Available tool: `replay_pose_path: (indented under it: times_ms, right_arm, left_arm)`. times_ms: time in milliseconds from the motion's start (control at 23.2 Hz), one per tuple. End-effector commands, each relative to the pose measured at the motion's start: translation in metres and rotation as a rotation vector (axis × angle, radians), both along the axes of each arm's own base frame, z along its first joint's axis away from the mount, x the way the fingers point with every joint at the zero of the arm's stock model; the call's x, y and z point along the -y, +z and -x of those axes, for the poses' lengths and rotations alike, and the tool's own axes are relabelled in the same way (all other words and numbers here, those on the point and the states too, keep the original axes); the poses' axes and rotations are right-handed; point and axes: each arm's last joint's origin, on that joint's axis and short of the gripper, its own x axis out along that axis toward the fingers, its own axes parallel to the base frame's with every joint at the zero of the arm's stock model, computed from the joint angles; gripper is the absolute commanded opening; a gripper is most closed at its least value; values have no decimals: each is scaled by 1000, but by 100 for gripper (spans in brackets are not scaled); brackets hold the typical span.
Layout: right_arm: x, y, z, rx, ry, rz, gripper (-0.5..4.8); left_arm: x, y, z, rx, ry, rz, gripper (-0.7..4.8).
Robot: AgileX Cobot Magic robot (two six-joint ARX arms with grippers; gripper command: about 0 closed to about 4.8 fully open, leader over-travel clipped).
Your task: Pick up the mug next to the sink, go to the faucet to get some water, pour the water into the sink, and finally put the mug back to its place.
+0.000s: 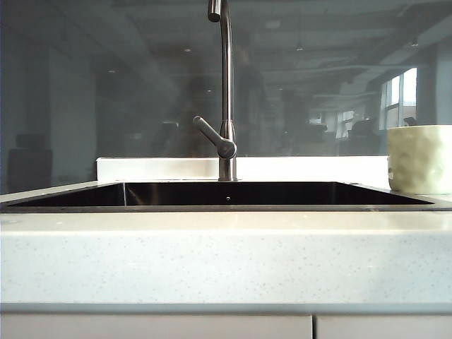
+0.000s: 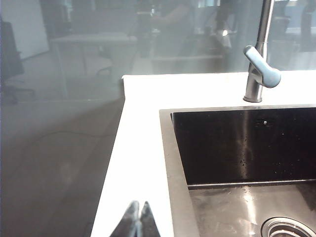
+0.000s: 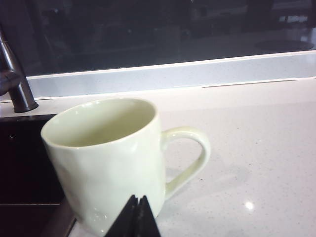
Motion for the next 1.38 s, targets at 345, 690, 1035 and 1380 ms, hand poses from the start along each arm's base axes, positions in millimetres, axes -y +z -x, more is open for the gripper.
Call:
replay_pose_path:
  times_ms: [345,690,1035,1380]
  right_arm:
    - [0,2,0,18,-1,4,-1]
    - [0,2,0,18,-1,4,-1]
    - [0,2,0,18,-1,4,-1]
    - [0,2,0,18,-1,4,-1]
  left_arm:
    - [-1,2,0,16,25,3,-6]
    - [-2,2,0,15,49,21,-6]
    - [-1,2,0,14,45,23,-6]
    - [-1,2,0,14,45,23,-6]
